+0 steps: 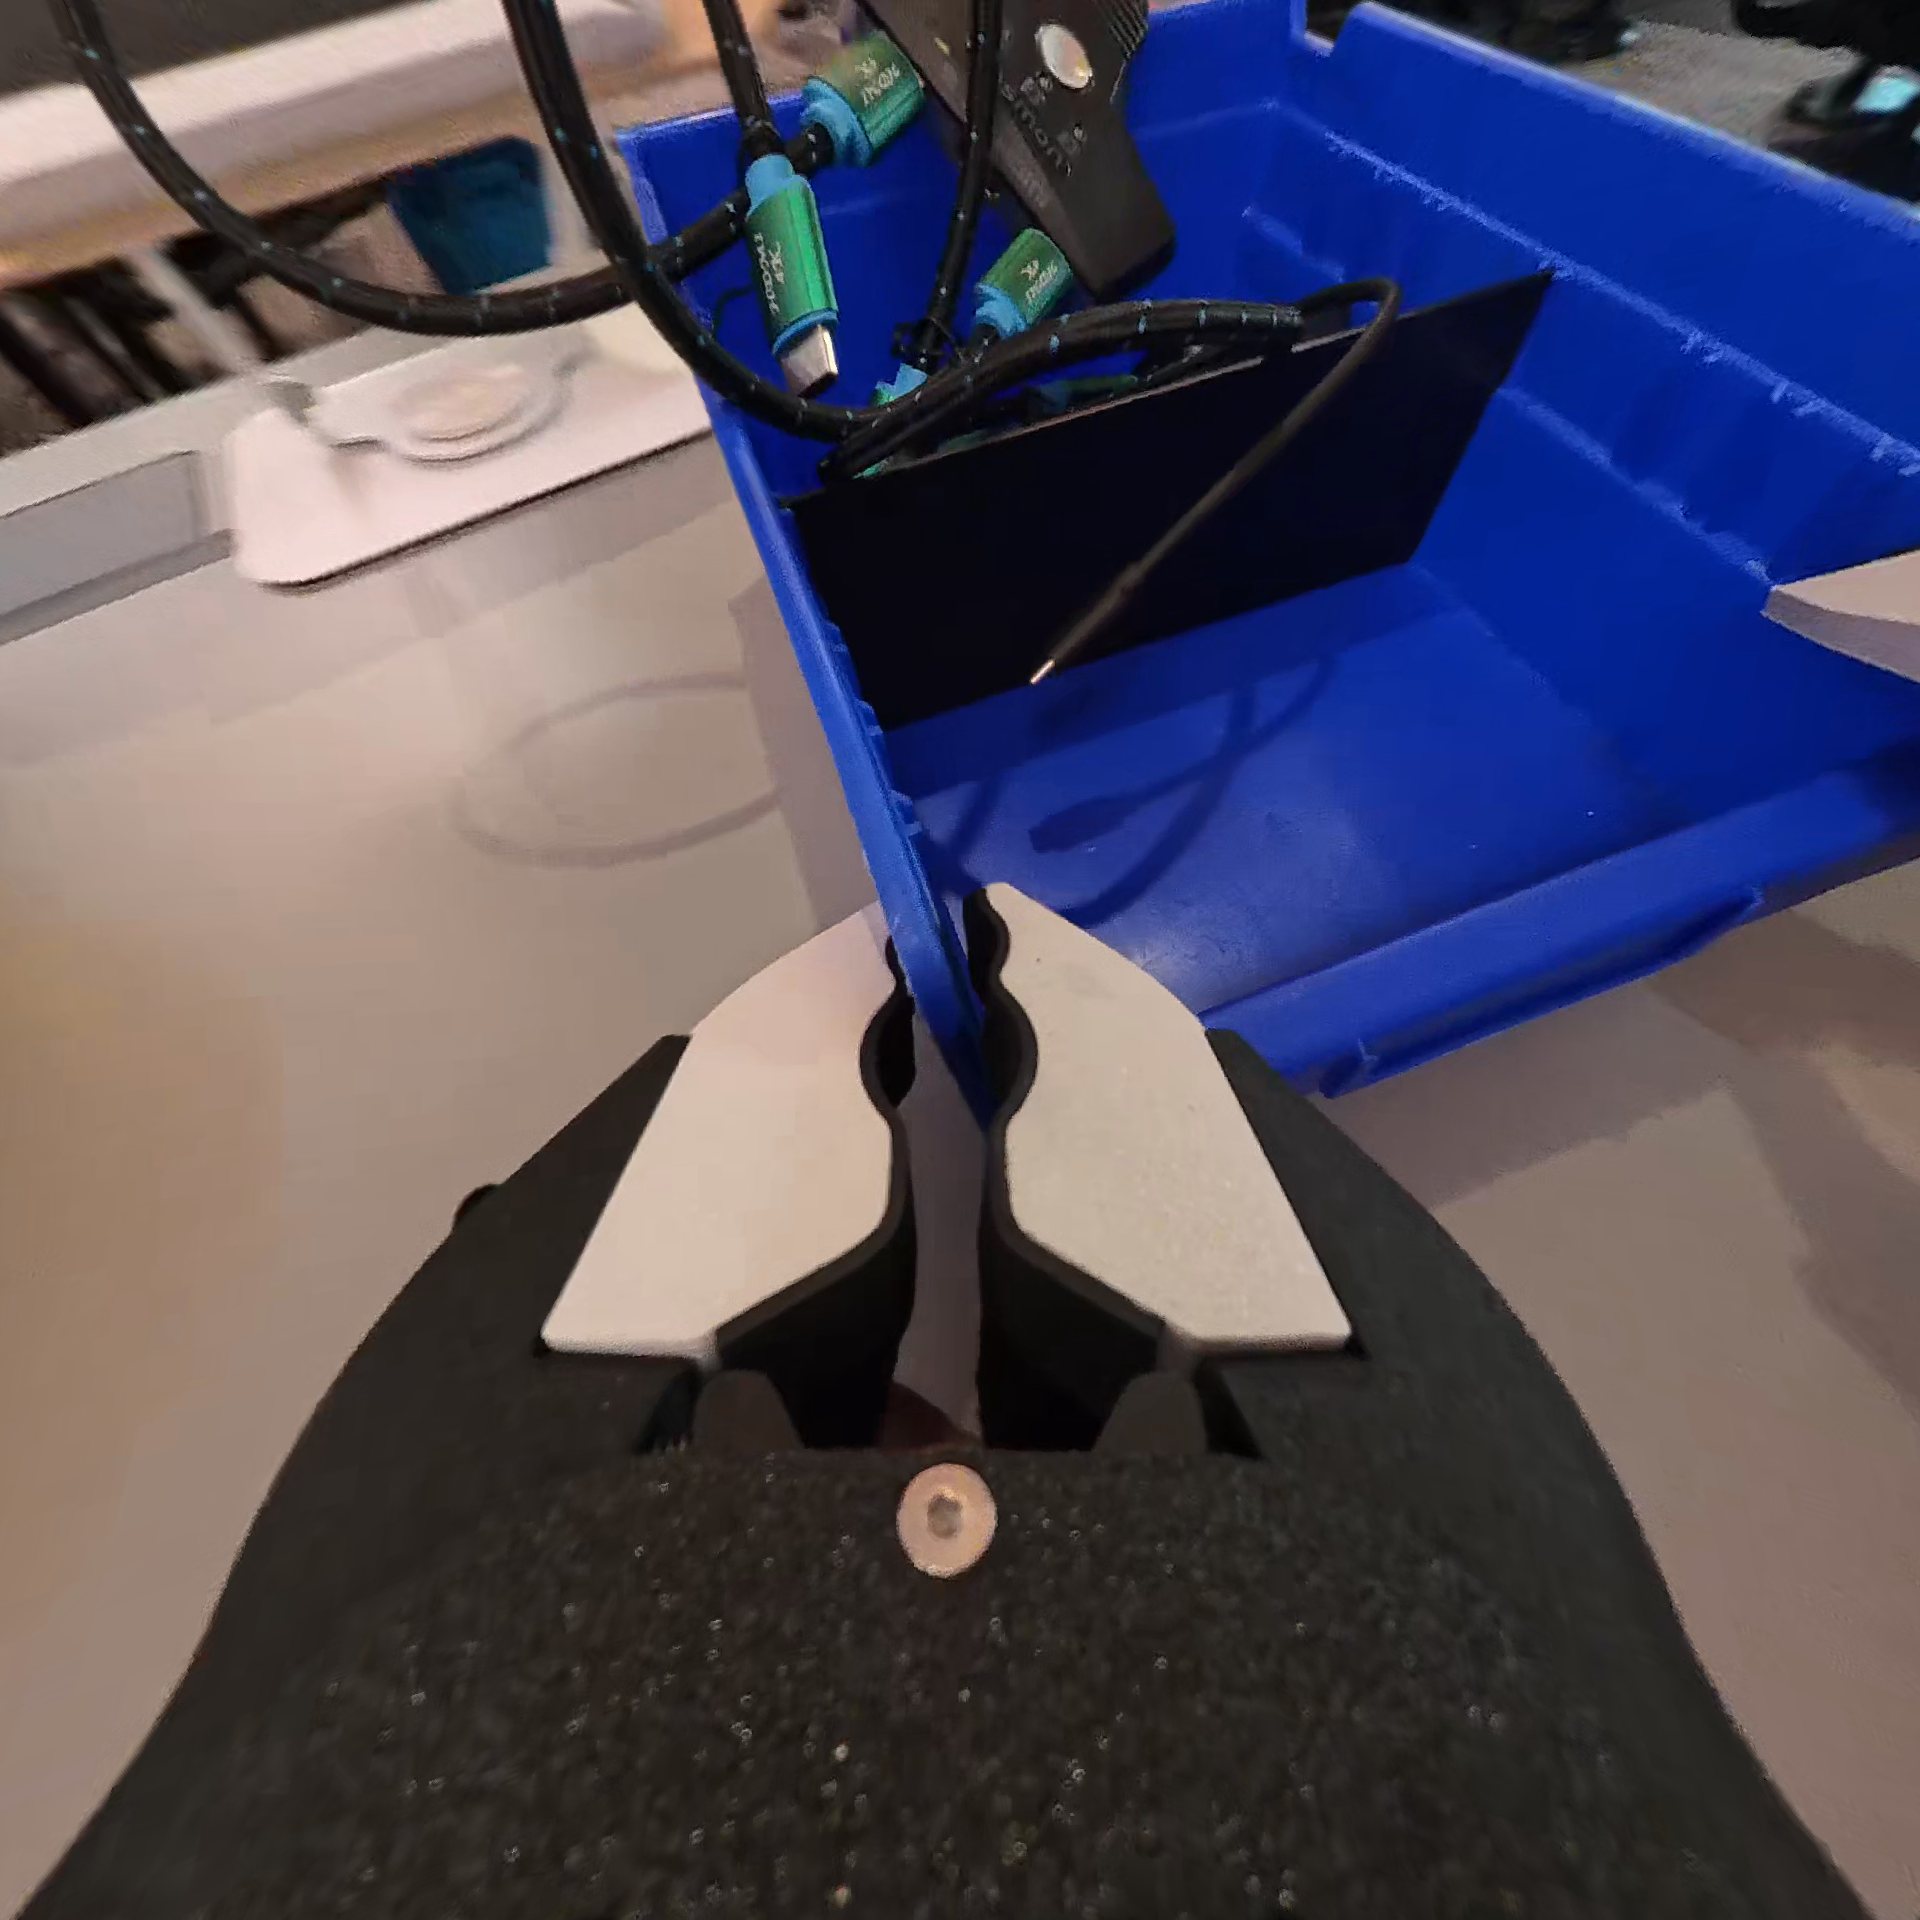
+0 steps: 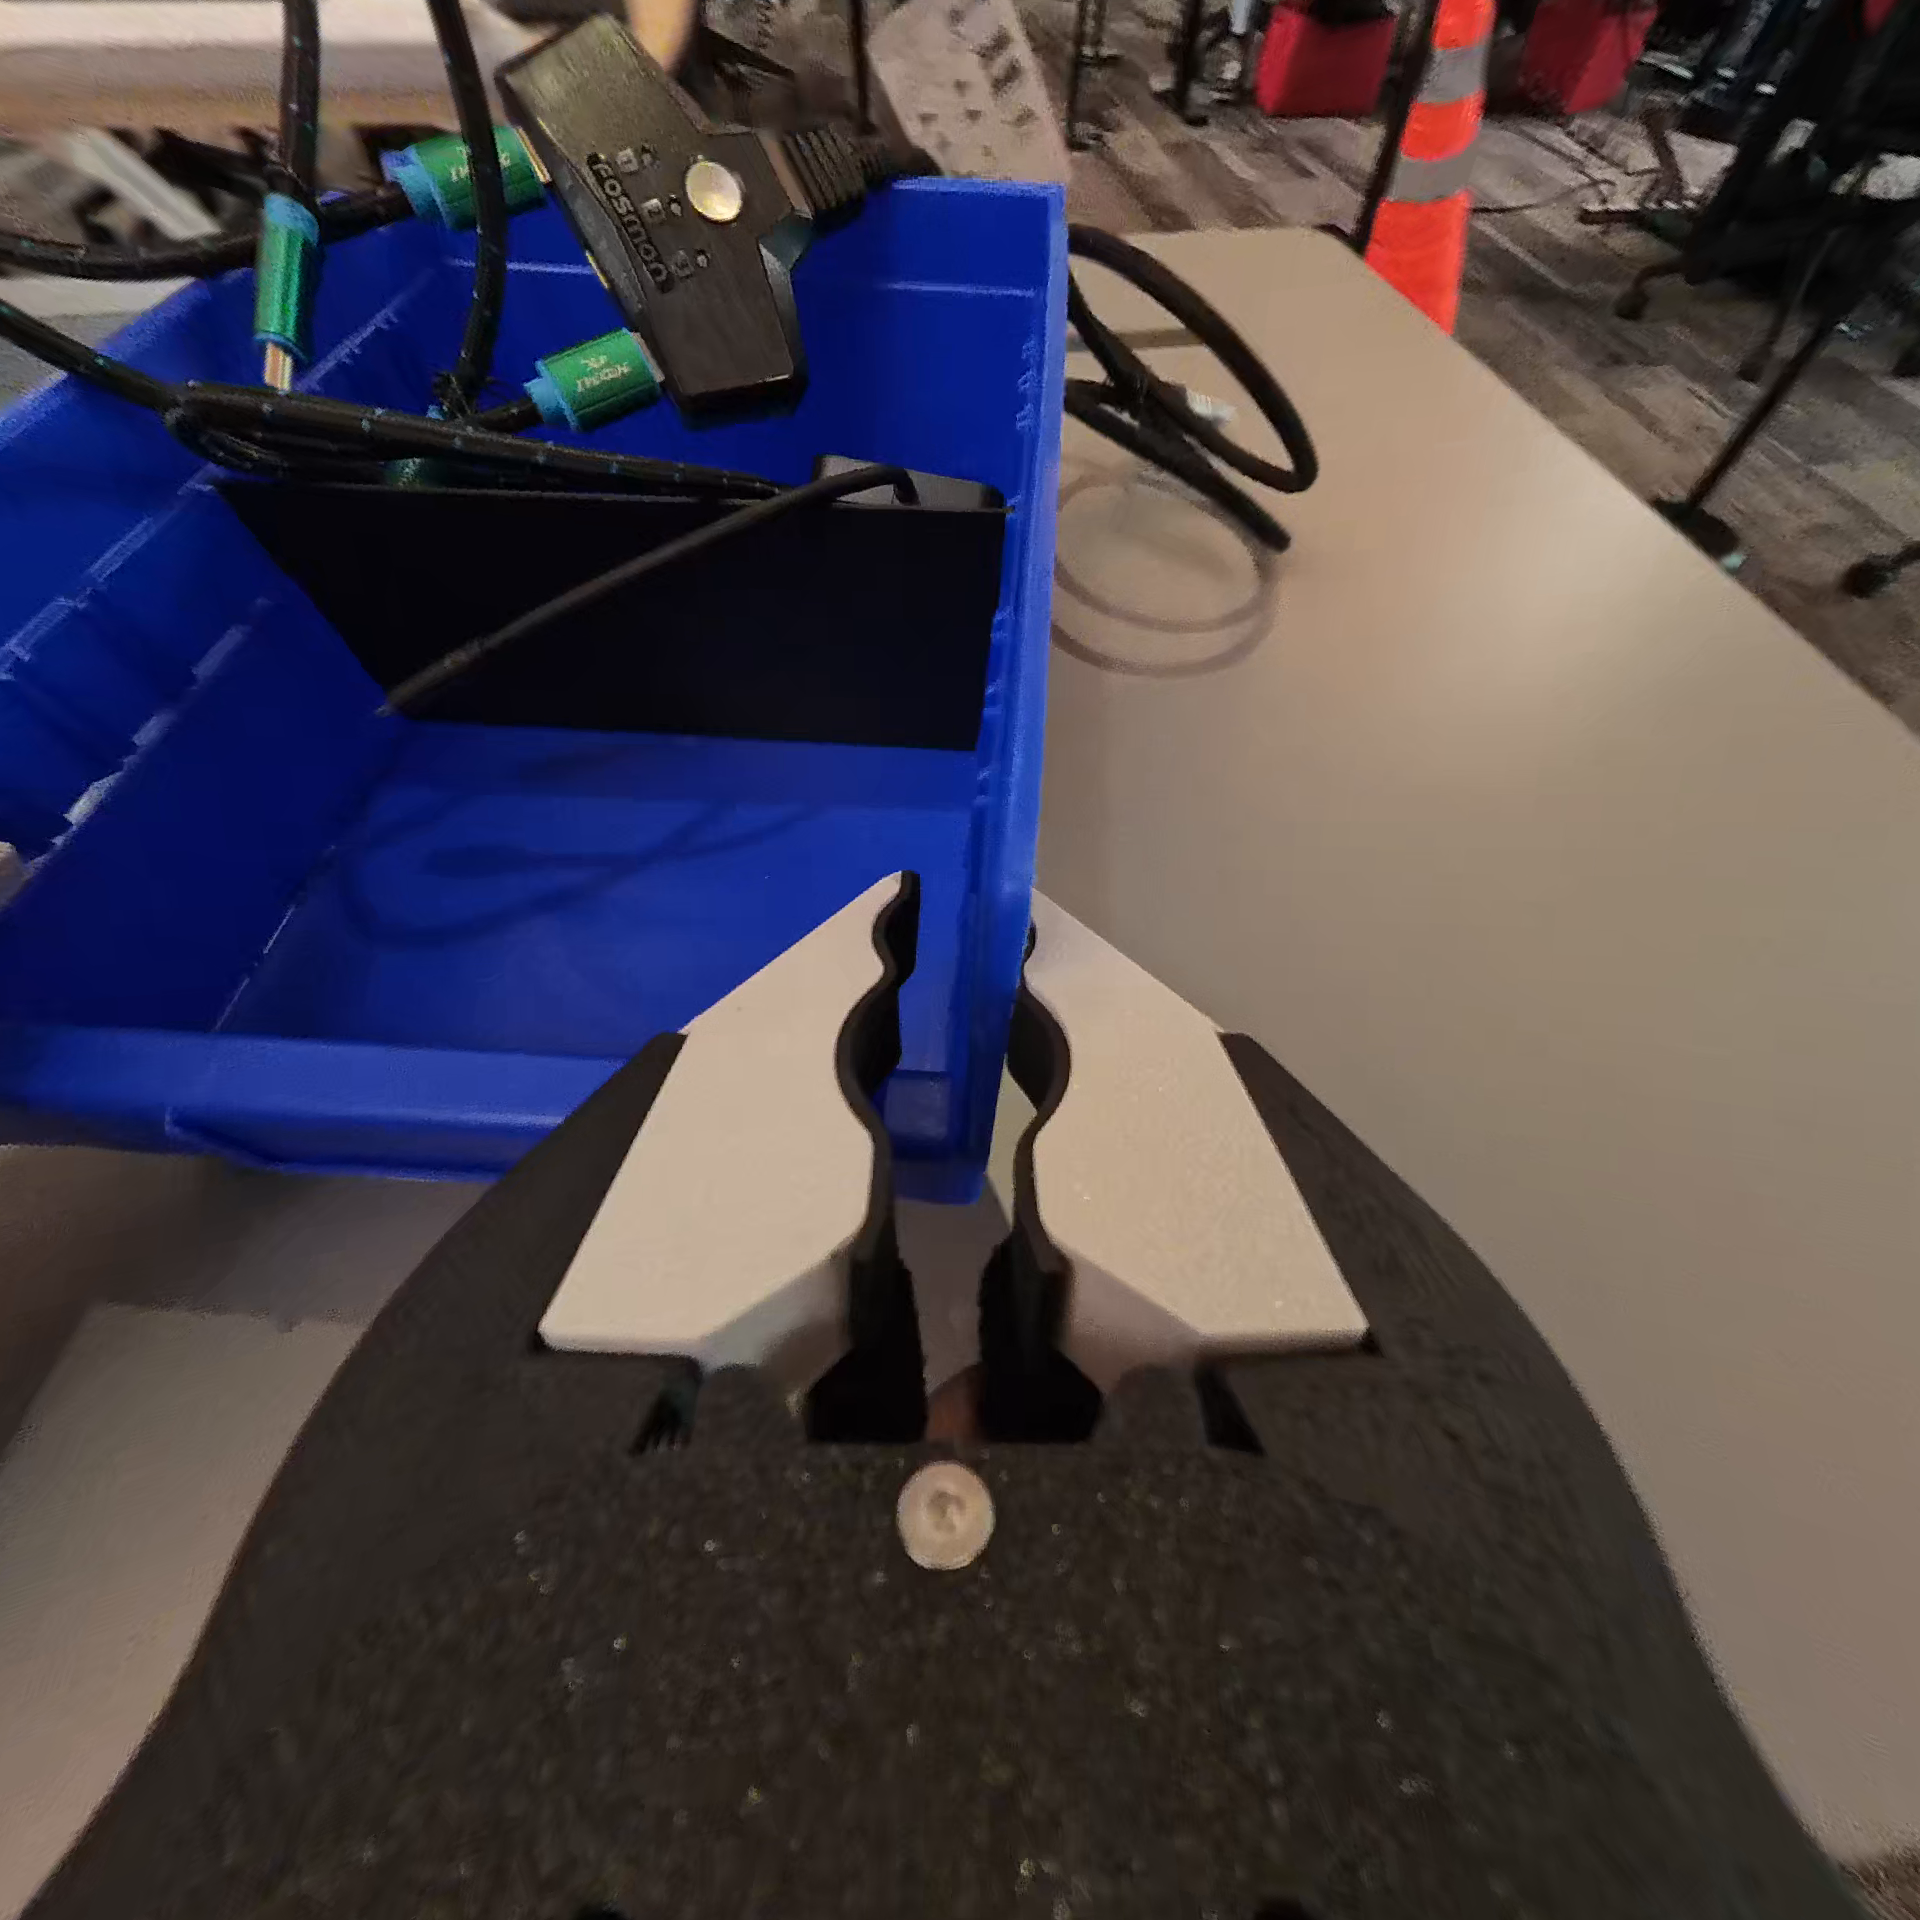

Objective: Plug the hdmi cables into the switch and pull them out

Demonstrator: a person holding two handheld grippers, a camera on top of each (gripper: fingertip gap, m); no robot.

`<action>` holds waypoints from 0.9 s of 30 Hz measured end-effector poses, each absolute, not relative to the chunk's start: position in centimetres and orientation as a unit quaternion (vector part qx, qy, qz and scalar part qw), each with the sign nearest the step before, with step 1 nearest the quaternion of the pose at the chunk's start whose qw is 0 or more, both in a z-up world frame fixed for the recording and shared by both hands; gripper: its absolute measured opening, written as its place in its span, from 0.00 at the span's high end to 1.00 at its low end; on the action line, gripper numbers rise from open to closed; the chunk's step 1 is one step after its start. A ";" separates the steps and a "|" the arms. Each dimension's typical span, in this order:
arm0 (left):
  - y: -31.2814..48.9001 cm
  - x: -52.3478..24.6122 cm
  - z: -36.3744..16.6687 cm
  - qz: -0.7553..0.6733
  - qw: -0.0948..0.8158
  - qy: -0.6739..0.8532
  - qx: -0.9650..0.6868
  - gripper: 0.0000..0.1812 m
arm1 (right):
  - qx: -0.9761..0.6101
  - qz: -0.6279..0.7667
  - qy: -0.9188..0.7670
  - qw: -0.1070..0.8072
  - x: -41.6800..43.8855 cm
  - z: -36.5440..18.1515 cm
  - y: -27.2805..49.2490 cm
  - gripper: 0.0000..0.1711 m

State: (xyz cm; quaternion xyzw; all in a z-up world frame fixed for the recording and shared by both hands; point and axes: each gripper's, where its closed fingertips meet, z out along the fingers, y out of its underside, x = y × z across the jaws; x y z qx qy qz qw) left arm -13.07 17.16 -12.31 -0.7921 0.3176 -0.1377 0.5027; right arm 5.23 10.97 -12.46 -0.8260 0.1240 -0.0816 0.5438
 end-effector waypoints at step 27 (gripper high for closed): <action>19.8 -52.5 -8.3 -0.028 0.566 0.054 -0.822 0.82 | -0.781 0.045 -0.156 0.604 -11.9 -11.8 15.4 0.82</action>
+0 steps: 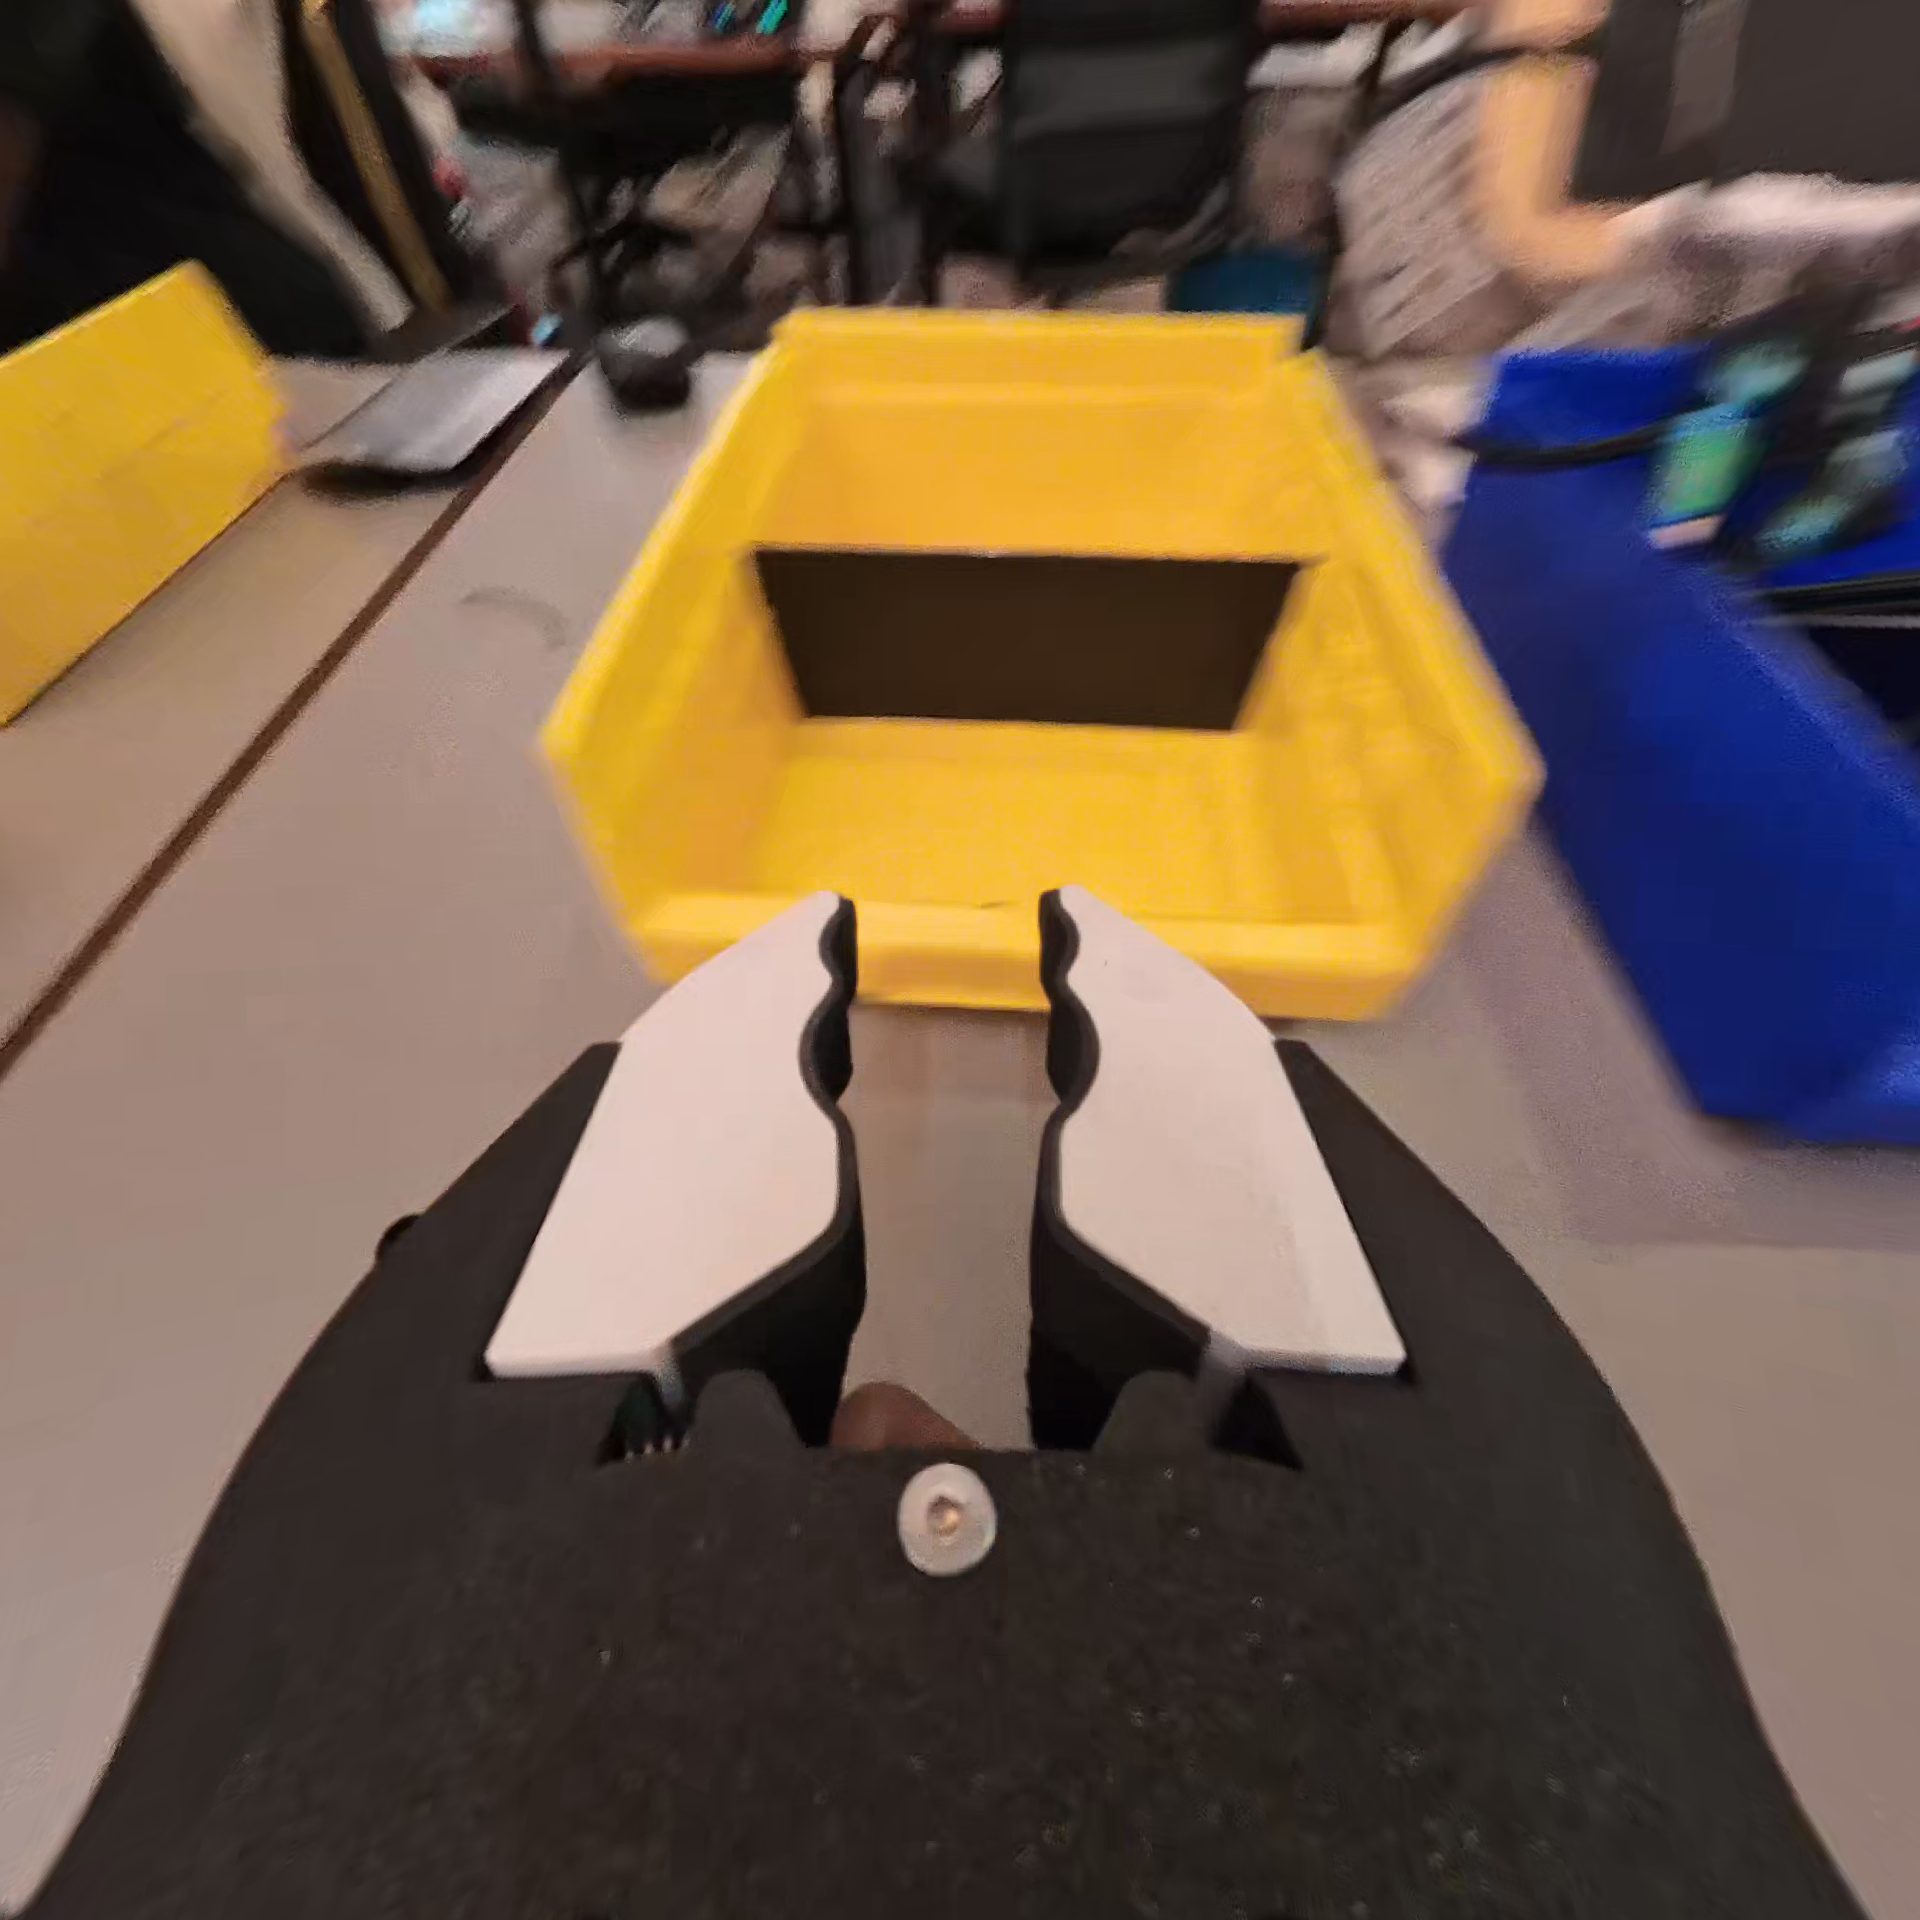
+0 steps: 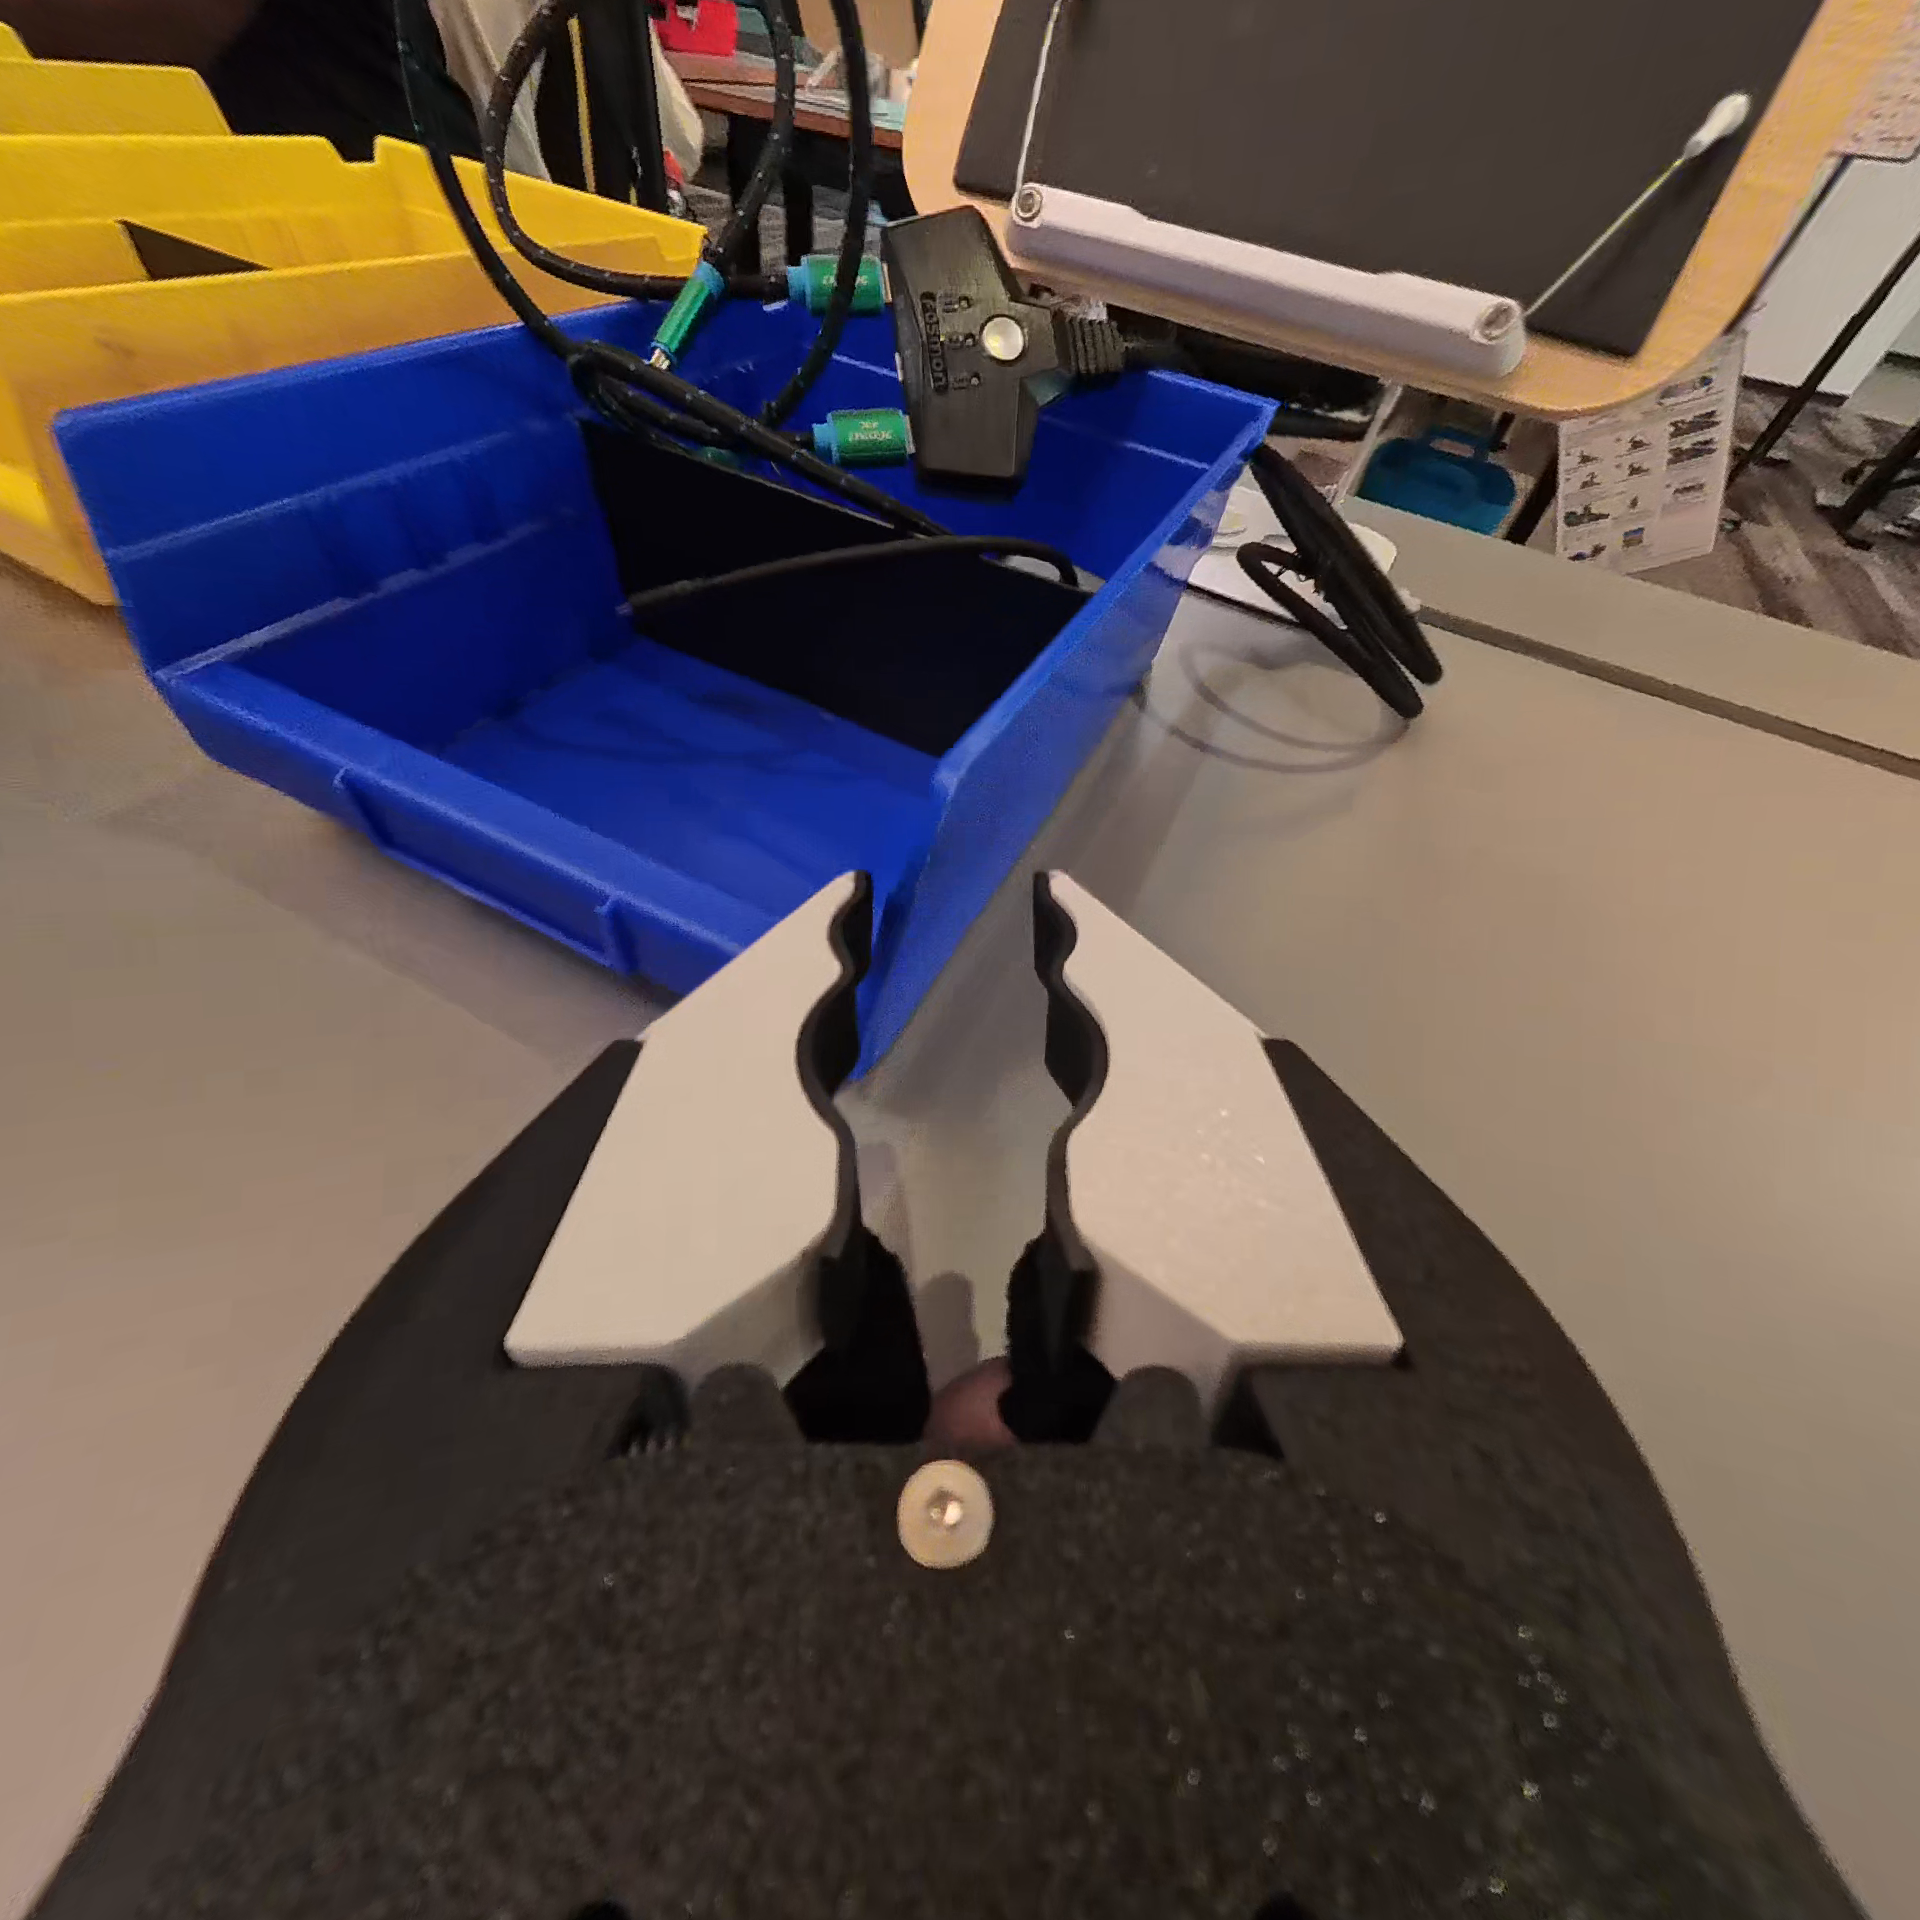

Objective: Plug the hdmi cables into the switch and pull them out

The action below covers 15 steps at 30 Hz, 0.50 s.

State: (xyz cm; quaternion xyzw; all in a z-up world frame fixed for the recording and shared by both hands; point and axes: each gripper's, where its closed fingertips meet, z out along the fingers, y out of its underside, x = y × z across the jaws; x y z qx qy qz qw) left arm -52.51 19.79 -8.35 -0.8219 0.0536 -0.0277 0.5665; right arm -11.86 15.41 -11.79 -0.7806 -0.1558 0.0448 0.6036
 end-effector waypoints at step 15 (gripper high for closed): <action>27.5 -58.9 -12.7 -0.018 0.513 0.099 -0.853 0.98 | -0.786 0.209 -0.245 0.528 -24.6 -12.8 8.0 0.80</action>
